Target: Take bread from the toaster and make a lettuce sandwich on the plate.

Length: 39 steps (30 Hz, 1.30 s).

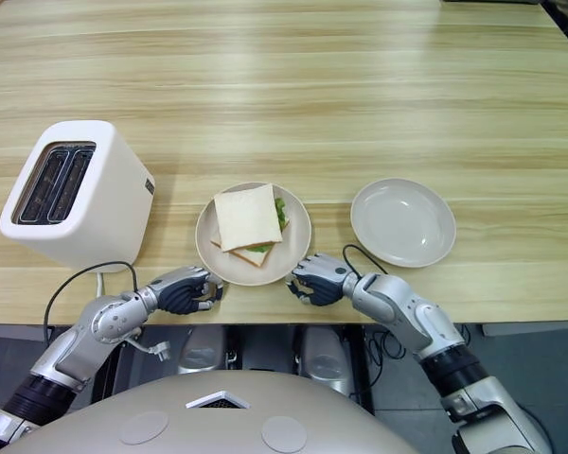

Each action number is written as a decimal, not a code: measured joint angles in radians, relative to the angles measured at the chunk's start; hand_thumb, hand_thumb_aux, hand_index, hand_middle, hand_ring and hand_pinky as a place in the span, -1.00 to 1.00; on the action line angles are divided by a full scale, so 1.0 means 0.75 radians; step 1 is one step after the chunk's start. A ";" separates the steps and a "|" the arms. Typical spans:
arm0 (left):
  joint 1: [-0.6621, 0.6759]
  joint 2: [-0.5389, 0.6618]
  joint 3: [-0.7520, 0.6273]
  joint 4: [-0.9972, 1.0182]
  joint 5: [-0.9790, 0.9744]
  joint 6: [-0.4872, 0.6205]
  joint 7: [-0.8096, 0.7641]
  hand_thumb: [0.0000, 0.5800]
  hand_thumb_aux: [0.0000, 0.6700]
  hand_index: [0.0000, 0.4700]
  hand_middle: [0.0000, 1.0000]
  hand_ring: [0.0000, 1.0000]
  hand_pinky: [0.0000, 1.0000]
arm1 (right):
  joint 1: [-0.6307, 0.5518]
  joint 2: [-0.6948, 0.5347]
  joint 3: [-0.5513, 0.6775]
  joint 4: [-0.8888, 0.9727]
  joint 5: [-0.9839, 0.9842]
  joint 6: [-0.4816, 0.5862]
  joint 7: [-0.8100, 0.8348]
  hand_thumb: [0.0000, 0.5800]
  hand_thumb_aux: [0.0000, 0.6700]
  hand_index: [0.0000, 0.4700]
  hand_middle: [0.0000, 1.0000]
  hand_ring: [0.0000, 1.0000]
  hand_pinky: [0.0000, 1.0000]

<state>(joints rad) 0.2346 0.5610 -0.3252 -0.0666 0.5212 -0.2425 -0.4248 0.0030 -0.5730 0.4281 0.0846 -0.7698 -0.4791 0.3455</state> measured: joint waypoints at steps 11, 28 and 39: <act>-0.223 -0.146 -0.034 0.131 0.074 0.186 0.051 1.00 1.00 0.96 1.00 1.00 1.00 | -0.381 0.195 0.055 0.407 -0.006 0.115 -0.037 1.00 1.00 0.96 1.00 1.00 1.00; -0.818 -0.294 -0.016 0.877 0.014 0.210 0.244 1.00 1.00 0.96 1.00 1.00 1.00 | -0.836 0.438 0.088 1.146 0.082 0.046 -0.282 1.00 1.00 0.96 1.00 1.00 1.00; -0.512 -0.268 0.194 0.339 -0.229 0.073 0.308 -1.00 -1.00 -1.00 -1.00 -1.00 -1.00 | -0.591 0.337 -0.132 0.633 0.344 -0.128 -0.434 -1.00 -1.00 -1.00 -0.42 -0.42 -0.42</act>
<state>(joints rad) -0.1494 0.3599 -0.1799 0.1879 0.3494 -0.1876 -0.1937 -0.4404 -0.3206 0.3290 0.5591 -0.5117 -0.5749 0.0200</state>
